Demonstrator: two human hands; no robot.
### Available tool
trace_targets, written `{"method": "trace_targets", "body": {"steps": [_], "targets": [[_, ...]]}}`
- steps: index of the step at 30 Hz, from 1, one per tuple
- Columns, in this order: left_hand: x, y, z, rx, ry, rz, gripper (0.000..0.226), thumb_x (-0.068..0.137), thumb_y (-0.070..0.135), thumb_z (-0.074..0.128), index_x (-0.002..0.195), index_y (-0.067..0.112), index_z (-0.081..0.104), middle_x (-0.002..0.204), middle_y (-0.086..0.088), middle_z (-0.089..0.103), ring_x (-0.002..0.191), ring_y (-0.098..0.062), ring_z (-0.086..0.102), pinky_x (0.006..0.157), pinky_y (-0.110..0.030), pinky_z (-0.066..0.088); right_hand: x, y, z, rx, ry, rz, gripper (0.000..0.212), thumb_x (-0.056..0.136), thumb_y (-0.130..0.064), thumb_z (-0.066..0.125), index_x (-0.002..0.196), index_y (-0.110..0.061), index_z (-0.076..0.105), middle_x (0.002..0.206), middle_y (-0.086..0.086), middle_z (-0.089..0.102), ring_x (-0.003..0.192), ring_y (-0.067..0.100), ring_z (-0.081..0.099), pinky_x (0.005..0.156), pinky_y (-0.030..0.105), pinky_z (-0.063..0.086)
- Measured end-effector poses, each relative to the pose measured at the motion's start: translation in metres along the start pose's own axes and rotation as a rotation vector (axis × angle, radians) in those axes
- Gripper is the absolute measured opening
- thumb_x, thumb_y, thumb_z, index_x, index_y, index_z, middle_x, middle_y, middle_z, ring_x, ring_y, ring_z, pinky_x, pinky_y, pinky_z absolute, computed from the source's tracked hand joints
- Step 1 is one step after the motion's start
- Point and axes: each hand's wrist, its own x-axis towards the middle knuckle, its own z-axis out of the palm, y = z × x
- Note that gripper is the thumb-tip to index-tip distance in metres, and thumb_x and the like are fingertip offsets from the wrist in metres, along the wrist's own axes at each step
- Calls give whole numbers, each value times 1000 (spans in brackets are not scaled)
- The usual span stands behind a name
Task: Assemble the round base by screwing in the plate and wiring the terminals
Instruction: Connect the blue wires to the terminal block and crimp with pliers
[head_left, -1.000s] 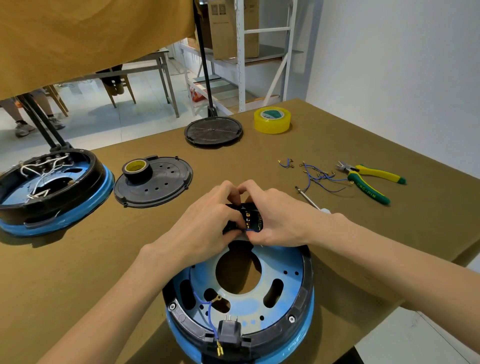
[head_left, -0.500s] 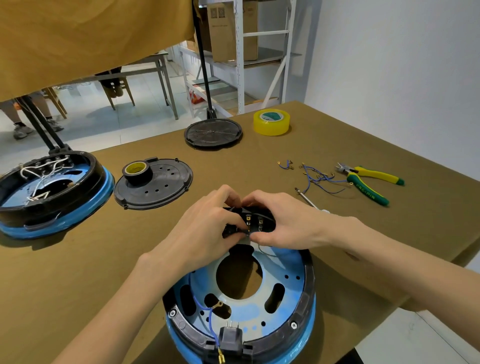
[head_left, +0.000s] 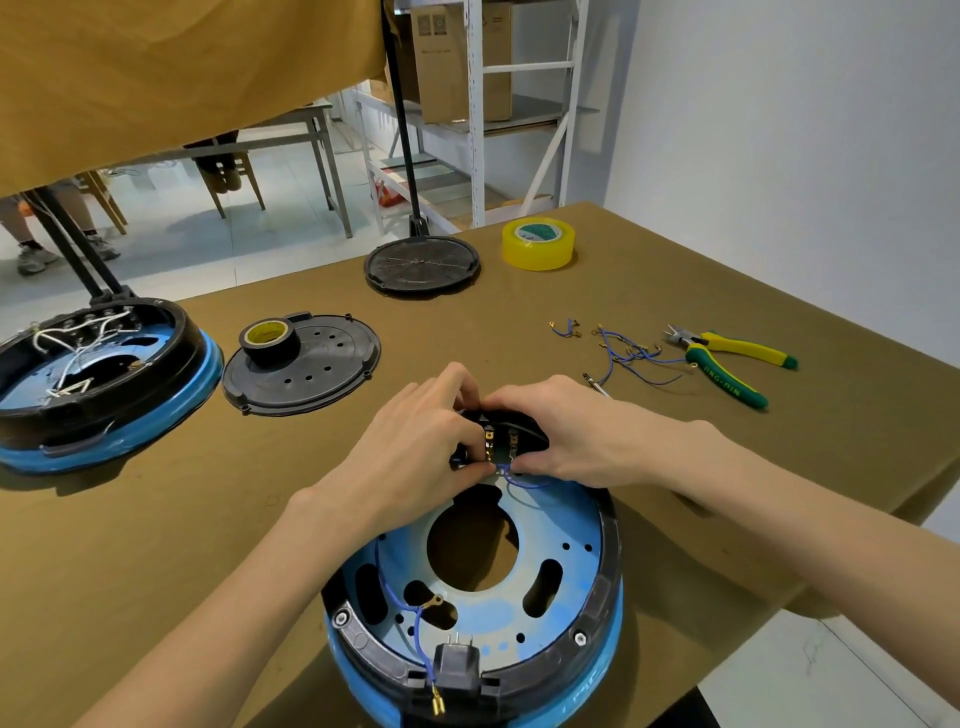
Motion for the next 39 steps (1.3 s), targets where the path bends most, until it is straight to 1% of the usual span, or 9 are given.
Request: {"method": "trace_targets", "body": {"steps": [5, 10, 17, 20, 23, 26, 31, 36, 39], "targets": [[-3, -1, 1, 8, 11, -18, 16, 77, 43, 87, 83, 31, 78, 117, 2, 54, 97, -23, 61, 77, -41, 51, -4, -2, -2, 70, -3, 15, 58, 90, -21, 76, 143, -22, 56, 124, -5, 69, 109, 8, 63, 95, 30, 52], [-5, -3, 1, 8, 11, -15, 13, 78, 40, 87, 83, 31, 79, 119, 3, 55, 98, -21, 62, 78, -38, 48, -5, -12, 11, 1, 34, 35, 66, 82, -37, 83, 137, -18, 52, 120, -2, 65, 107, 17, 62, 90, 40, 53], [-9, -5, -4, -192, 4, -98, 9, 80, 34, 86, 85, 33, 78, 119, 13, 53, 101, -9, 62, 85, -39, 54, -3, -15, 21, -21, 146, 67, 46, 84, -33, 75, 121, -17, 53, 105, -1, 65, 91, 20, 62, 75, 44, 55], [-10, -13, -9, -334, 18, -222, 35, 79, 23, 86, 98, 38, 60, 113, 19, 57, 100, -6, 63, 86, -38, 59, 4, -18, 28, -105, 201, 66, 39, 84, -33, 74, 111, -17, 51, 99, -1, 61, 86, 24, 60, 71, 42, 52], [-16, -21, -11, -404, -102, -301, 61, 81, 21, 84, 123, 40, 45, 124, 19, 63, 113, 2, 61, 96, -21, 53, 7, -16, 30, -82, 240, 67, 46, 83, -32, 76, 116, -17, 48, 100, 1, 65, 86, 24, 60, 73, 44, 53], [-19, -21, -7, -418, -121, -271, 69, 85, 21, 82, 141, 34, 44, 136, 17, 61, 120, 6, 56, 92, -2, 42, 7, -12, 29, -22, 204, 53, 63, 82, -32, 77, 128, -21, 36, 97, 4, 69, 83, 24, 64, 70, 45, 55], [-19, -17, -4, -360, -71, -233, 65, 85, 28, 81, 142, 32, 52, 131, 17, 63, 120, 0, 57, 105, -30, 51, 10, -8, 28, 8, 200, 24, 61, 81, -33, 79, 126, -22, 40, 104, -1, 67, 87, 18, 62, 69, 30, 52], [-16, -19, -3, -399, -61, -258, 58, 90, 32, 75, 144, 31, 55, 132, 15, 64, 118, 1, 57, 103, -25, 50, 8, -7, 29, -8, 270, -22, 60, 80, -35, 81, 126, -22, 45, 104, -3, 69, 90, 16, 64, 75, 38, 56], [-12, -20, -2, -385, -92, -277, 52, 91, 34, 74, 140, 30, 56, 125, 13, 63, 113, -3, 58, 100, -31, 53, 8, -8, 30, -4, 259, -8, 64, 82, -37, 81, 133, -21, 46, 109, -3, 68, 95, 15, 64, 80, 37, 58]]}}
